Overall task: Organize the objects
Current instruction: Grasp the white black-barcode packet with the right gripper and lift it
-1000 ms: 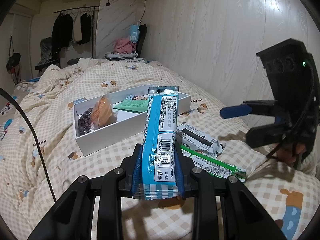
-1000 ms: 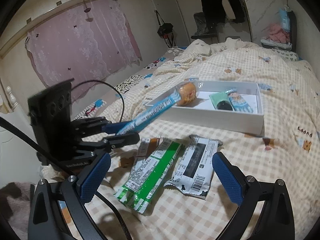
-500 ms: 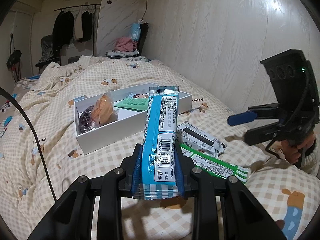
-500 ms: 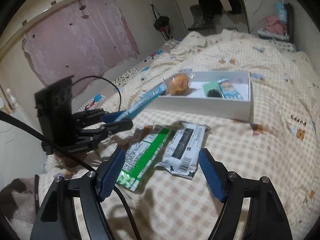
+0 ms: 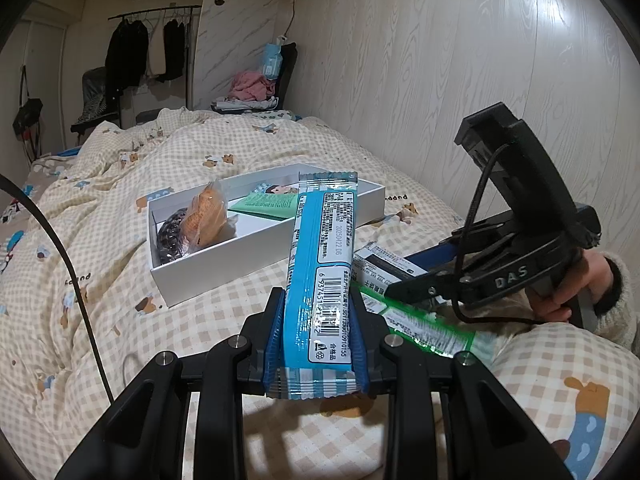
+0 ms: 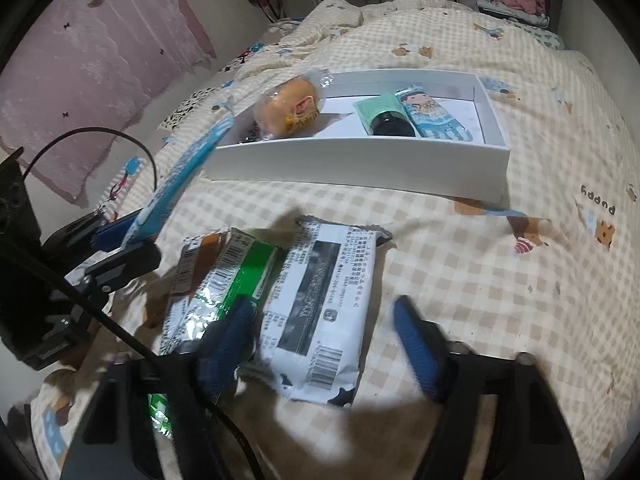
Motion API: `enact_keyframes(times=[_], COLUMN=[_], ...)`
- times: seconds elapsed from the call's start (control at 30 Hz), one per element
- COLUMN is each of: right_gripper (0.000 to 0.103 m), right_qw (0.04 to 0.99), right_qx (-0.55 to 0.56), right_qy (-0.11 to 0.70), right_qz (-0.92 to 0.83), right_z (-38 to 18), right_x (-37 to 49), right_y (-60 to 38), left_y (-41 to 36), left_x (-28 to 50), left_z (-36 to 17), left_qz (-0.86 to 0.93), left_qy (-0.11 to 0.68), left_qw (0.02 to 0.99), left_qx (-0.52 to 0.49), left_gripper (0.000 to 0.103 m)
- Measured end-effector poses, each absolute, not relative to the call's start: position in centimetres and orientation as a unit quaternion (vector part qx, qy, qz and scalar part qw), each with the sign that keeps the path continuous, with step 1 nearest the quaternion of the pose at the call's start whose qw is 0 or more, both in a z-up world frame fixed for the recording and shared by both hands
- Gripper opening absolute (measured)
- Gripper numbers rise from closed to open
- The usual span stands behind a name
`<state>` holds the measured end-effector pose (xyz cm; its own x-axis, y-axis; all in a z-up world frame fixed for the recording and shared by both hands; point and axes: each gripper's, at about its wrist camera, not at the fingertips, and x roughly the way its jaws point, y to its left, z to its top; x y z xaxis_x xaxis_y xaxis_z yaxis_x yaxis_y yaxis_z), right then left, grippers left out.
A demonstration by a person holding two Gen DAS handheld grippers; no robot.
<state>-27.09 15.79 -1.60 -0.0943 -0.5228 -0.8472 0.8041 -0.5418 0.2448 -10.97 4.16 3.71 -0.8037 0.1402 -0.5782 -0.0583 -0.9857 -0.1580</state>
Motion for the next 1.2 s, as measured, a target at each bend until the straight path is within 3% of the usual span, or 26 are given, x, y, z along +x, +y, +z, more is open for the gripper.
enact_keyframes(times=[0.07, 0.4, 0.57, 0.77, 1.2], right_gripper=[0.050, 0.050, 0.050, 0.050, 0.050], right_qw=[0.464, 0.495, 0.589, 0.620, 0.636], right_qx=[0.489, 0.425, 0.341, 0.279, 0.307], right_qy=[0.135, 0.064, -0.031, -0.050, -0.114], right_qz=[-0.726, -0.755, -0.732, -0.732, -0.698], right_z=[-1.5, 0.8, 3.4, 3.8, 2.3], right_x=[-27.0, -26.0, -24.9, -23.1, -25.1], right_y=[16.1, 18.7, 21.8, 22.3, 22.8], left_y=[4.2, 4.1, 4.1, 4.1, 4.2], left_x=[-11.0, -11.0, -11.0, -11.0, -11.2], left_z=[3.7, 3.6, 3.7, 3.6, 3.6], left_qz=[0.947, 0.948, 0.948, 0.948, 0.948], left_qy=[-0.067, -0.067, -0.066, -0.065, -0.064], left_qw=[0.053, 0.053, 0.054, 0.054, 0.057], left_qx=[-0.309, -0.307, -0.306, -0.306, -0.306], left_gripper=[0.033, 0.033, 0.033, 0.033, 0.033])
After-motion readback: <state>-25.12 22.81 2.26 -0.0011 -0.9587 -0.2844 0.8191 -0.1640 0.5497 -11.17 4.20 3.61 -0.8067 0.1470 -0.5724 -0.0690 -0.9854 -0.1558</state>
